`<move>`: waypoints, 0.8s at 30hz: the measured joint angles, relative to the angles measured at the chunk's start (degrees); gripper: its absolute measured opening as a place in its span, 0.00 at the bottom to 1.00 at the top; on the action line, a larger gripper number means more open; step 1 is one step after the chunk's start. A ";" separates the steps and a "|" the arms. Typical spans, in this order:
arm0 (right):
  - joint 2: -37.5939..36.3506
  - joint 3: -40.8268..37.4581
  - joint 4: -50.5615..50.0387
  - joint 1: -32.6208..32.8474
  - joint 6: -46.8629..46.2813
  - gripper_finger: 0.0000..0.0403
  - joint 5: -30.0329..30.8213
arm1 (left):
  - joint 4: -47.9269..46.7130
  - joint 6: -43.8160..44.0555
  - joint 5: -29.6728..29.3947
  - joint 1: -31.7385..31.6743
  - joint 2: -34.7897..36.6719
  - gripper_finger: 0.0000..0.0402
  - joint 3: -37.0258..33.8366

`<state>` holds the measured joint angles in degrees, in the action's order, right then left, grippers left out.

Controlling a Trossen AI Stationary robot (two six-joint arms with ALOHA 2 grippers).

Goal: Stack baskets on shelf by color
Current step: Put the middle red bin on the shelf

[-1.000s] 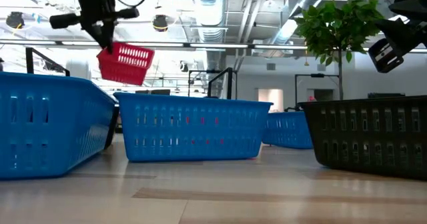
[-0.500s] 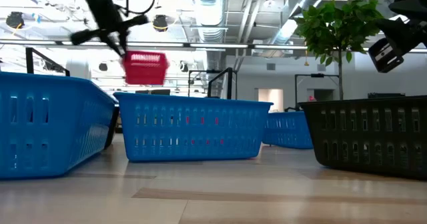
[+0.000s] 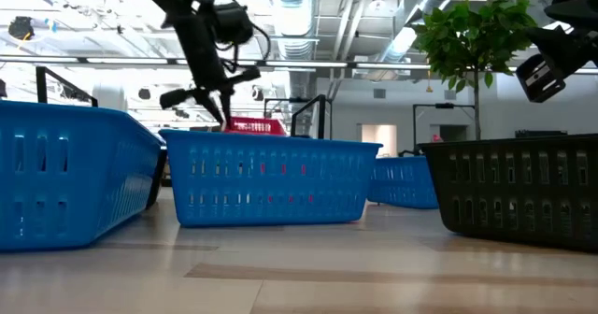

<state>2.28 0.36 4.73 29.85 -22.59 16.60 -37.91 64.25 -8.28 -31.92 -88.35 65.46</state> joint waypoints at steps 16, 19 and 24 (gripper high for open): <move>0.00 -0.01 -0.20 0.00 0.05 0.33 -0.01 | -0.78 -0.57 4.18 0.20 -7.46 0.05 5.76; 0.00 0.00 -0.22 0.00 0.04 0.33 -0.02 | -0.84 0.24 2.91 0.20 -7.46 0.08 5.61; 0.00 -0.01 -0.26 0.00 0.04 0.33 -0.02 | -0.56 0.29 2.68 0.20 -7.46 0.16 5.61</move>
<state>2.28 0.35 4.47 29.85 -22.55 16.58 -38.48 64.54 -5.60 -31.73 -95.81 71.07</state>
